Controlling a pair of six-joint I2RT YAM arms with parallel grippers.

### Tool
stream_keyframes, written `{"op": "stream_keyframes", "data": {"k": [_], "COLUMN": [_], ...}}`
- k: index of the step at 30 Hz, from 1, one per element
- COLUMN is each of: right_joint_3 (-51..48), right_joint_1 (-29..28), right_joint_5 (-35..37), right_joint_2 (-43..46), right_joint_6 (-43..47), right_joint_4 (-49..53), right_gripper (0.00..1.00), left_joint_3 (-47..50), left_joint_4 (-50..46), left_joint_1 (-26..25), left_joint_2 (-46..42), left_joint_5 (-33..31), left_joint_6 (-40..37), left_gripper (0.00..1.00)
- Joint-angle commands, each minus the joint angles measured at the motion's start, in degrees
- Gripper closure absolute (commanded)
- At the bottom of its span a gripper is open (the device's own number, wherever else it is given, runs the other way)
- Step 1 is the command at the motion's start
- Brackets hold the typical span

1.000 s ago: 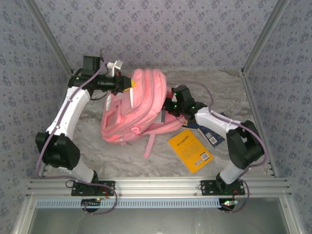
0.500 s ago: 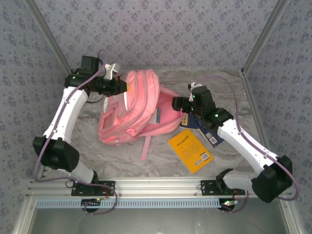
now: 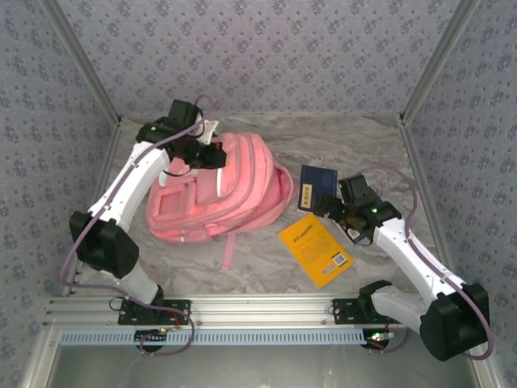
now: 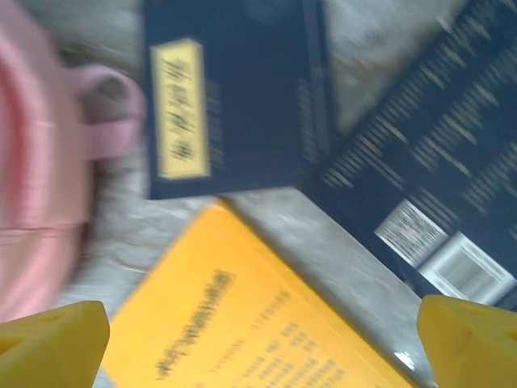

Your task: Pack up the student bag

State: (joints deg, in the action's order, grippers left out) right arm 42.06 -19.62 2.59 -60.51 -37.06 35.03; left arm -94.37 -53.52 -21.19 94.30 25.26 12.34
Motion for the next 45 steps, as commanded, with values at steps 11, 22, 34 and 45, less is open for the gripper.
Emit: {"op": "stream_keyframes", "data": {"k": [11, 22, 34, 45], "right_joint_3": [-10.8, -13.8, -17.7, -25.3], "right_joint_1": [3.4, 0.8, -19.1, -26.6], "right_joint_5": [-0.5, -14.9, -12.6, -10.8], "right_joint_2": [0.1, -6.9, 0.2, 7.8], "right_joint_6": [-9.0, -2.1, -15.4, -26.6], "right_joint_4": [-3.4, -12.2, -14.8, -27.6], "right_gripper": [0.00, 0.00, 0.00, 0.04], "left_joint_3": [4.5, 18.9, 47.7, 51.4], "left_joint_4": [2.1, 10.5, 30.2, 40.7], "left_joint_1": [-3.6, -7.9, -24.4, -31.8], "left_joint_2": [5.8, -14.3, -27.7, -12.3], "left_joint_5": [-23.1, -12.9, -10.4, -10.6], "left_joint_6": [-2.8, 8.7, 34.9, 41.0], "left_gripper": [0.79, 0.47, 0.39, 0.38]}}
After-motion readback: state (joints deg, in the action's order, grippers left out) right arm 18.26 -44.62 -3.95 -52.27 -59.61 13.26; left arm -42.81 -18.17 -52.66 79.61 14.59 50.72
